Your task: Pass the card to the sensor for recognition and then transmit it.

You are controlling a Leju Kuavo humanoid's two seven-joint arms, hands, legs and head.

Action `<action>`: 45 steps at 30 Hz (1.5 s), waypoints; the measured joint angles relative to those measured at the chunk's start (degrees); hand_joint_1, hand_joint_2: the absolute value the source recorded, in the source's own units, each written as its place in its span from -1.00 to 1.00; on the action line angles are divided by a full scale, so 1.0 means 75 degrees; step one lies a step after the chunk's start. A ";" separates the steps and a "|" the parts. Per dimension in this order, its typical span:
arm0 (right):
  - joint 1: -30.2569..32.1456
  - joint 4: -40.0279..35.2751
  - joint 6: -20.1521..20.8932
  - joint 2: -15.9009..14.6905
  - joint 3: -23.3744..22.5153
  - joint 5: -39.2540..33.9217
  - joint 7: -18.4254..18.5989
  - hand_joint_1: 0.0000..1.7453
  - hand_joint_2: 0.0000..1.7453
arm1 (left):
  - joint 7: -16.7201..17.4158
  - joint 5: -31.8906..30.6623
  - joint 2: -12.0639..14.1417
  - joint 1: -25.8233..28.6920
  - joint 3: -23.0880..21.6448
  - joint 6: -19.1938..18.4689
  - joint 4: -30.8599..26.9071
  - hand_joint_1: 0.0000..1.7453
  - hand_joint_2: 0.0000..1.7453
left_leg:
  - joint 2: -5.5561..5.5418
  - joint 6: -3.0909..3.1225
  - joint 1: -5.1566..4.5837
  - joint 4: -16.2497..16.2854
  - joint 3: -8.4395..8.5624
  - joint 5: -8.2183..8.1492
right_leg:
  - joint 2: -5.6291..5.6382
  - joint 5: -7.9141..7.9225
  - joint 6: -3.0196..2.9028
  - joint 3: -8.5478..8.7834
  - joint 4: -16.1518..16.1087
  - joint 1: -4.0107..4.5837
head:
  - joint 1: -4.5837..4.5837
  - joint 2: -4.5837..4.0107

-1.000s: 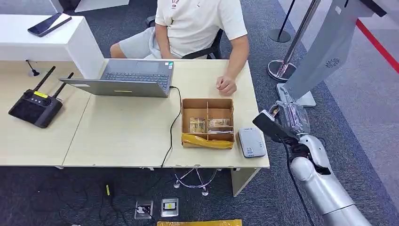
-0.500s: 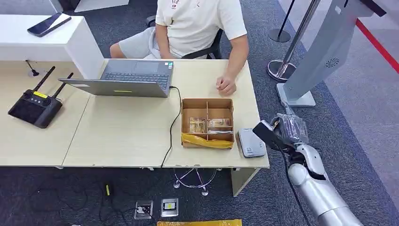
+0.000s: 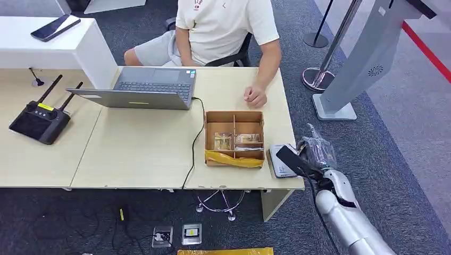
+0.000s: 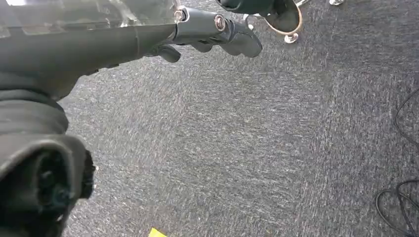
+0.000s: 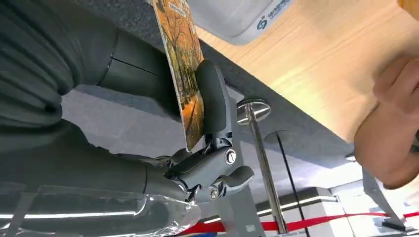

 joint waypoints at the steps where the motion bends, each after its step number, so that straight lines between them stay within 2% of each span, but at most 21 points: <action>1: 0.0000 0.0026 -0.0003 0.0030 0.0009 -0.0003 -0.0006 1.00 1.00 | 0.0000 0.0000 0.0000 0.0000 -0.0003 -0.0003 0.0000 -1.00 -1.00 | 0.0000 0.0000 0.0000 0.0000 0.0000 0.0000 | 0.0000 0.0000 0.0000 0.0000 0.0000 0.0000 | 0.0000 0.0000; 10: -0.0022 0.0265 0.0005 0.0268 0.0137 -0.0020 -0.0064 1.00 1.00 | 0.0000 -0.0003 -0.0020 0.0001 -0.0006 -0.0053 0.0000 -1.00 -1.00 | 0.0000 0.0000 0.0000 0.0000 0.0000 0.0000 | 0.0000 0.0000 0.0000 0.0000 0.0000 0.0000 | 0.0000 0.0000; 28: -0.0263 0.0641 0.0006 0.0449 0.0283 -0.0169 -0.0251 1.00 1.00 | 0.0102 0.0020 -0.0020 0.0018 -0.0009 -0.0038 0.0000 -1.00 -1.00 | 0.0000 0.0001 0.0000 0.0000 0.0000 0.0001 | -0.0001 0.0001 0.0000 0.0001 0.0000 0.0000 | 0.0000 0.0000; 39: -0.1289 0.0685 -0.0009 0.0464 0.0318 -0.0355 -0.0490 1.00 1.00 | 0.0090 -0.0012 -0.0026 0.0023 -0.0009 0.0020 0.0000 -1.00 -1.00 | 0.0001 -0.0001 -0.0001 0.0001 0.0002 0.0003 | 0.0002 0.0002 -0.0001 0.0002 0.0001 0.0000 | 0.0000 0.0000; 43: -0.1353 0.0685 -0.0009 0.0464 0.0315 -0.0356 -0.0493 1.00 1.00 | 0.0085 -0.0012 -0.0029 0.0023 -0.0009 0.0026 0.0000 -1.00 -1.00 | 0.0001 -0.0001 -0.0001 0.0001 0.0001 0.0003 | 0.0002 0.0002 -0.0001 0.0002 0.0001 0.0000 | 0.0000 0.0000; 45: -0.1967 0.0627 -0.0006 0.0443 0.0181 -0.0393 -0.0539 1.00 1.00 | 0.0015 -0.0044 -0.0038 0.0037 -0.0015 0.0041 0.0000 -1.00 -1.00 | 0.0002 -0.0001 -0.0002 0.0002 0.0002 0.0004 | 0.0001 0.0003 0.0000 0.0001 0.0001 -0.0002 | 0.0000 0.0000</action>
